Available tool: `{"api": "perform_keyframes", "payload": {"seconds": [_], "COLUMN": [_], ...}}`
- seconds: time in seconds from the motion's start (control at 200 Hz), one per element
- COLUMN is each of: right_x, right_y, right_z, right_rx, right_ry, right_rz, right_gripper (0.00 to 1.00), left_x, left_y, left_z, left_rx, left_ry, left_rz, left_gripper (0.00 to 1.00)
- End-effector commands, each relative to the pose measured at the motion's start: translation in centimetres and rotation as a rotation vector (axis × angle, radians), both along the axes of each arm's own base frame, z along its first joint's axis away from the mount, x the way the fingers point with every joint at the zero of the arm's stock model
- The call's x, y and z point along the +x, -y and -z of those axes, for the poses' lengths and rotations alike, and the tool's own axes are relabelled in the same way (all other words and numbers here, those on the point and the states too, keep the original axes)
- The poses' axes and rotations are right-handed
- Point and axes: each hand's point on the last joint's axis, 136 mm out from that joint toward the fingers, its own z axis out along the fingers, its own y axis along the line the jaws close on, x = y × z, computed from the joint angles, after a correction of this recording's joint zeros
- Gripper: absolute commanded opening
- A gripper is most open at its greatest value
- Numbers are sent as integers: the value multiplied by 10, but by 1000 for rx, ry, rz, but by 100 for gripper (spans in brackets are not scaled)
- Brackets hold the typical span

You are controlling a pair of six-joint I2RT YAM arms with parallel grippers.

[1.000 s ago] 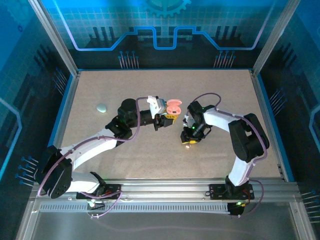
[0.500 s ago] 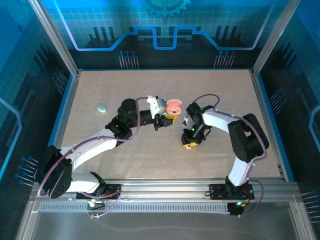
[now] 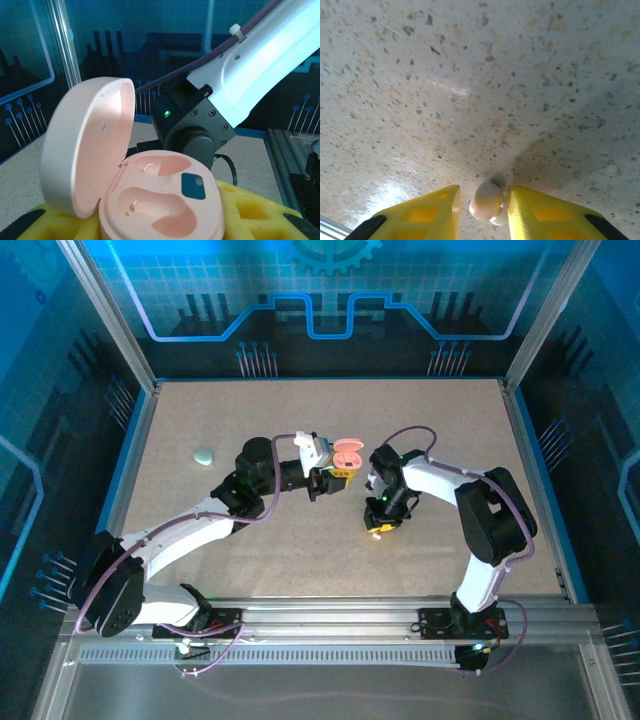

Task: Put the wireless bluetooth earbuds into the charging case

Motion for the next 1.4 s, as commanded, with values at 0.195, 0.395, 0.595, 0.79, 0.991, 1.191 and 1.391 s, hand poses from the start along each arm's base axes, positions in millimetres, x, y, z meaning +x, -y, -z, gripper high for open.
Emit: {"api": "perform_keyframes", "payload": {"seconds": [0.195, 0.395, 0.595, 0.79, 0.991, 1.191, 1.391], "right_x": [-6, -6, -6, -7, -5, 2, 15], "right_y": [0, 3, 6, 4, 4, -1, -5], "right_z": [4, 6, 10, 11, 4, -13, -49], "right_rx": [-70, -134, -188, -200, -193, -114, 4], "right_ry": [-28, -11, -12, -11, 11, 58, 131], "right_rz": [13, 4, -6, -14, -16, 18, 55], "right_gripper": [27, 26, 24, 23, 19, 16, 15], "left_x": [-5, -4, -4, -5, -5, -4, -1], "left_y": [-1, -1, -1, -1, -3, -7, -13], "left_z": [-5, -4, -6, -5, -5, -4, -4], "left_rx": [-10, -9, -10, -9, -7, 7, 23], "left_ry": [23, 21, 25, 24, 30, 37, 52], "left_rz": [4, 4, 2, 4, -6, -31, -63], "left_gripper": [33, 33, 33, 33, 33, 33, 33]}}
